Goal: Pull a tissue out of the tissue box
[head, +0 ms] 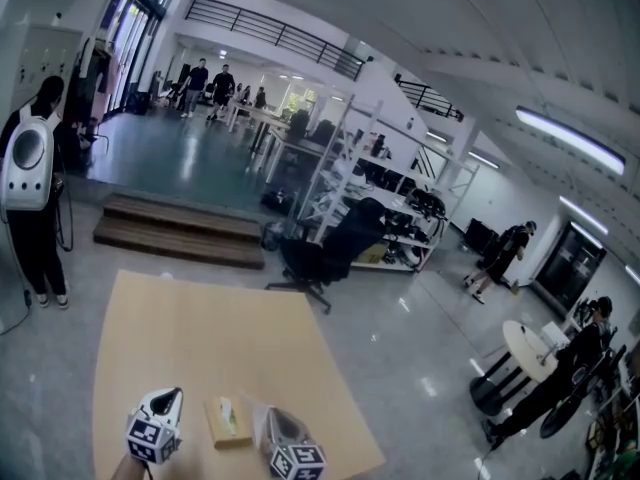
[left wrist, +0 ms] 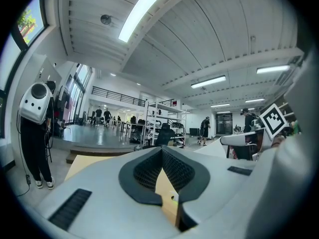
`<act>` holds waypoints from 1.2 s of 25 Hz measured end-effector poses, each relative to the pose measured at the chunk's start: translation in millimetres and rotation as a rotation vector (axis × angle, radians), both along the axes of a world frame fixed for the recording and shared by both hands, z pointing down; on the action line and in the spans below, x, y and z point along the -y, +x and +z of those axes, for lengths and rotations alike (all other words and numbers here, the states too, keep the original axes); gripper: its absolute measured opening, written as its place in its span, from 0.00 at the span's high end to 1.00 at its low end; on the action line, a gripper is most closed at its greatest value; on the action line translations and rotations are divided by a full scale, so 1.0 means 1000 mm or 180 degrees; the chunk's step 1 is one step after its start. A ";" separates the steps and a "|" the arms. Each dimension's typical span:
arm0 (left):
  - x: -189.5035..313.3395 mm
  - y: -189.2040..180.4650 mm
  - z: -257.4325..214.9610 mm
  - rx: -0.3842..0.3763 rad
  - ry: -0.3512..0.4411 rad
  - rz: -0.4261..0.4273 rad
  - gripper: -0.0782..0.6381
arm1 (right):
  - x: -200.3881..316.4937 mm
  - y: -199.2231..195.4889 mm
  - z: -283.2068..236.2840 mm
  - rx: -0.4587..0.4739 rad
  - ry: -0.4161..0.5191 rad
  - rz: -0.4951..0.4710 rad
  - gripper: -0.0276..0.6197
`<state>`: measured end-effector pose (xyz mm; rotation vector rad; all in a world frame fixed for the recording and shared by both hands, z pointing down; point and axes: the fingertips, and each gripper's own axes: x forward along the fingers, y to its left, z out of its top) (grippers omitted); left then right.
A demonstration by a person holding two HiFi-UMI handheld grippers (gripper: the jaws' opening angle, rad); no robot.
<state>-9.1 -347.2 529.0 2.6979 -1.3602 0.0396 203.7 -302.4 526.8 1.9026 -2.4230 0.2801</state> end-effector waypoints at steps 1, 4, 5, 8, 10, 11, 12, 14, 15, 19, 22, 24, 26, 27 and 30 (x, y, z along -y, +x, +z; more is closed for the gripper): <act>0.000 0.000 -0.001 0.0001 0.0002 -0.0002 0.88 | 0.000 0.000 0.000 0.0002 0.0003 0.0000 0.95; 0.000 0.000 -0.002 -0.0004 0.0009 -0.0010 0.88 | -0.001 0.001 -0.002 -0.0019 -0.0005 -0.0015 0.95; 0.000 0.001 -0.002 -0.0005 0.0010 -0.0012 0.88 | -0.002 0.001 -0.002 -0.0024 -0.0004 -0.0022 0.95; -0.001 0.003 -0.003 -0.0012 0.0010 -0.0010 0.88 | -0.004 0.002 -0.004 -0.0027 -0.0003 -0.0029 0.95; -0.002 0.004 -0.005 -0.0011 0.0009 -0.0002 0.88 | -0.005 0.003 -0.006 -0.0024 0.0004 -0.0030 0.95; -0.002 0.005 -0.005 -0.0009 0.0009 0.0000 0.88 | -0.005 0.003 -0.007 -0.0023 0.0010 -0.0028 0.95; -0.002 0.006 -0.005 -0.0006 0.0008 0.0002 0.88 | -0.005 0.004 -0.007 -0.0022 0.0011 -0.0027 0.95; -0.003 0.007 -0.003 0.0002 0.0004 0.0003 0.88 | -0.006 0.005 -0.006 -0.0020 0.0006 -0.0030 0.95; -0.003 0.007 -0.002 0.0003 0.0005 0.0003 0.88 | -0.006 0.006 -0.005 -0.0022 0.0006 -0.0026 0.95; -0.001 0.009 0.001 -0.0004 0.0004 -0.0007 0.88 | -0.006 0.008 -0.006 -0.0035 -0.0013 0.0023 0.95; -0.002 0.009 0.001 -0.0002 -0.0013 -0.0009 0.88 | -0.007 0.008 -0.005 -0.0032 -0.0021 0.0025 0.95; -0.003 0.008 0.002 0.0002 -0.0016 -0.0003 0.88 | -0.008 0.008 -0.005 -0.0025 -0.0022 0.0025 0.95; -0.002 0.009 0.003 0.0007 -0.0012 0.0000 0.88 | -0.007 0.008 -0.005 -0.0025 -0.0015 0.0026 0.95; -0.001 0.010 0.003 0.0011 -0.0012 -0.0001 0.88 | -0.006 0.009 -0.004 -0.0024 -0.0014 0.0027 0.95; 0.001 0.013 0.003 0.0022 -0.0018 -0.0006 0.88 | -0.004 0.013 -0.002 -0.0021 -0.0020 0.0032 0.95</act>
